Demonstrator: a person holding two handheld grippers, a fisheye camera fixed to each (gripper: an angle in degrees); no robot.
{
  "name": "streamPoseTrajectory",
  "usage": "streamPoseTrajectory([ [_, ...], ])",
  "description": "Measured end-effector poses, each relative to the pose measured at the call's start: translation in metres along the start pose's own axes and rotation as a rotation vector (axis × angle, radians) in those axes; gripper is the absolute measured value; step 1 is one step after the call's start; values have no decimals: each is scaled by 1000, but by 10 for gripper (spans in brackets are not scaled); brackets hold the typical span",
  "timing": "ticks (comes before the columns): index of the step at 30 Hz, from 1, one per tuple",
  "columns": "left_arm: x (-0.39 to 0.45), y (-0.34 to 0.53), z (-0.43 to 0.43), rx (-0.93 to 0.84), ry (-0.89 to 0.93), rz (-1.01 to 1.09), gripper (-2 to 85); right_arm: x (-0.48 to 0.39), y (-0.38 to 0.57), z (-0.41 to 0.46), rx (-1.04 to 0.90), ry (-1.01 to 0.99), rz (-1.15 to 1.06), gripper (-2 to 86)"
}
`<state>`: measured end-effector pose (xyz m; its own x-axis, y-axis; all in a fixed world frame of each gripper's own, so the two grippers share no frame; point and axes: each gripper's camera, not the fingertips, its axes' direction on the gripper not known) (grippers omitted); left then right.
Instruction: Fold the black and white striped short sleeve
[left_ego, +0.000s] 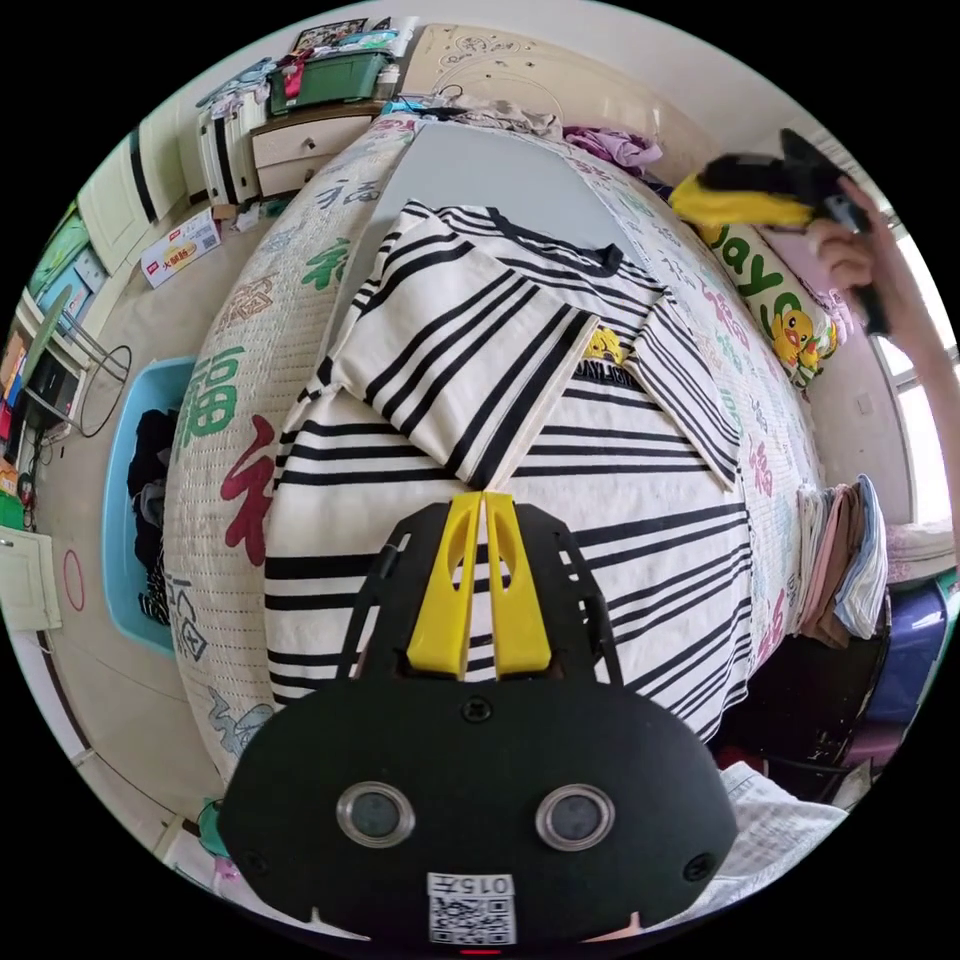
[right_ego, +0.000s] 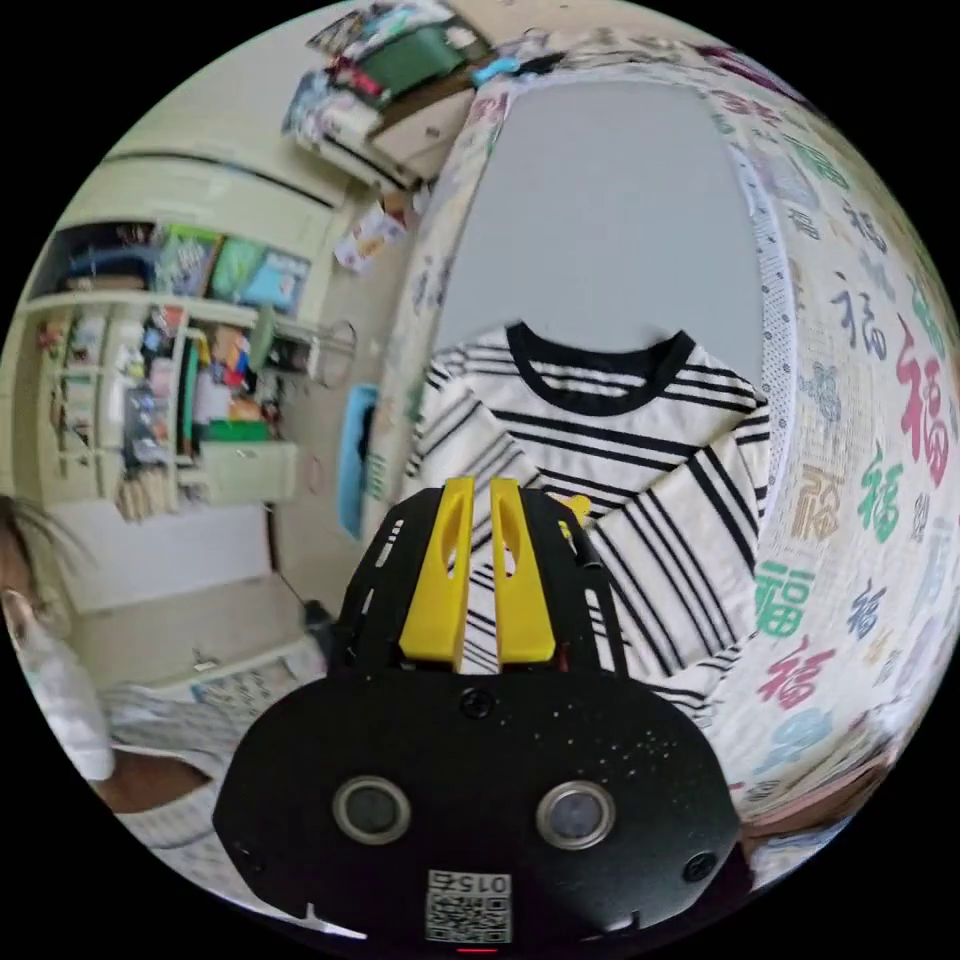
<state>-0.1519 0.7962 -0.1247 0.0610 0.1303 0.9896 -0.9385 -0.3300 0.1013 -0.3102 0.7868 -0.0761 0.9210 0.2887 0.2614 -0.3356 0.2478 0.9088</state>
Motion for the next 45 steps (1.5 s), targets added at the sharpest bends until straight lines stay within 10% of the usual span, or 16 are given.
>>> streamPoseTrajectory([
  [6,-11,-10,3,-51,16,-1,-6,-119,71,-132,447,204,-229,14],
  [12,-16,-19,4,-79,7,3,-6,-150,130,-170,494,352,-321,-8],
  [45,-65,-193,-22,134,-3,132,-6,104,156,-192,623,-41,-308,-6],
])
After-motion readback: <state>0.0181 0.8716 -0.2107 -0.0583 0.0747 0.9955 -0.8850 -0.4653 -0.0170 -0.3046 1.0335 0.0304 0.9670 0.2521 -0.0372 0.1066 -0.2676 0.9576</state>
